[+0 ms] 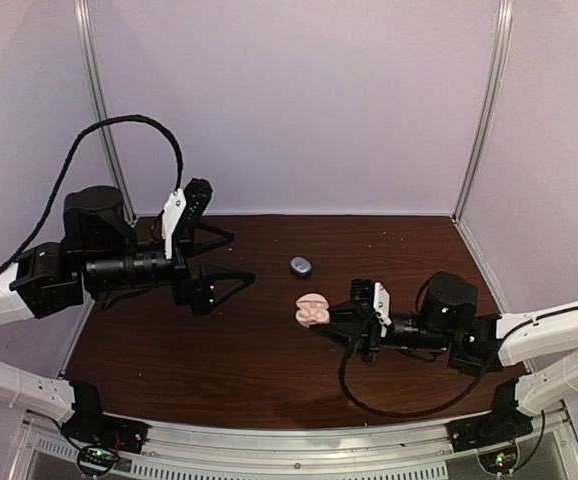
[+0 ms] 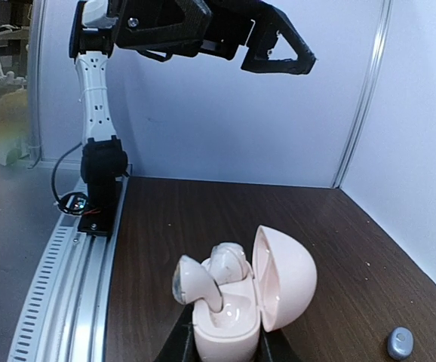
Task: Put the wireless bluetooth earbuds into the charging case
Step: Adjust the right earbud in the right side groove of the charging case.
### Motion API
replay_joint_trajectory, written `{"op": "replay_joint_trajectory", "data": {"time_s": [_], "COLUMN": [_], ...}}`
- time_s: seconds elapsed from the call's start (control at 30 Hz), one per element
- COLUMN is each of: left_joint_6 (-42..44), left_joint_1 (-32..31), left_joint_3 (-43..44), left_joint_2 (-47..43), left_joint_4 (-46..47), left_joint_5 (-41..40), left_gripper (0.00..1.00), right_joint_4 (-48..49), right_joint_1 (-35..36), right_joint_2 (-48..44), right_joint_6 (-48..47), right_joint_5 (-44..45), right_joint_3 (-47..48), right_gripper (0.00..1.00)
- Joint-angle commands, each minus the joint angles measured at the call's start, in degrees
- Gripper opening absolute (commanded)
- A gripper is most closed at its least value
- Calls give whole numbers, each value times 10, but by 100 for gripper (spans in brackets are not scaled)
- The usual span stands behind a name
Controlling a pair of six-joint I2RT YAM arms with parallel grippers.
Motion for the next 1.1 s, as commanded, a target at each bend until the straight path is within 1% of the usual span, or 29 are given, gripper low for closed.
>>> {"op": "replay_joint_trajectory", "data": {"time_s": [0.0,0.07,0.13,0.3,0.4,0.57,0.87,1.07], "left_joint_6": [79,110,148,212,226,243,248,248], "left_joint_1": [2,-4,-17,-56,-67,-82,-83,-85], "left_joint_3": [13,18,17,26,34,58,75,78], "left_joint_2": [28,47,57,83,100,136,171,183], "left_joint_4": [72,62,61,57,54,38,38,39], "left_joint_5": [84,123,144,157,173,162,154,132], "left_gripper": [98,98,98,98,98,98,98,97], "right_joint_4": [-50,-63,-73,-87,-93,-100,-108,-103], "right_joint_1": [-10,-13,-16,-22,-23,-23,-23,-23], "right_joint_2": [-38,-46,-50,-51,-51,-47,-33,-29], "right_joint_6": [50,59,67,84,85,82,78,80], "right_joint_5": [-104,-123,-140,-173,-178,-187,-204,-207], "right_joint_3": [22,27,31,36,36,40,51,48], "right_gripper": [0,0,0,0,0,0,0,0]}}
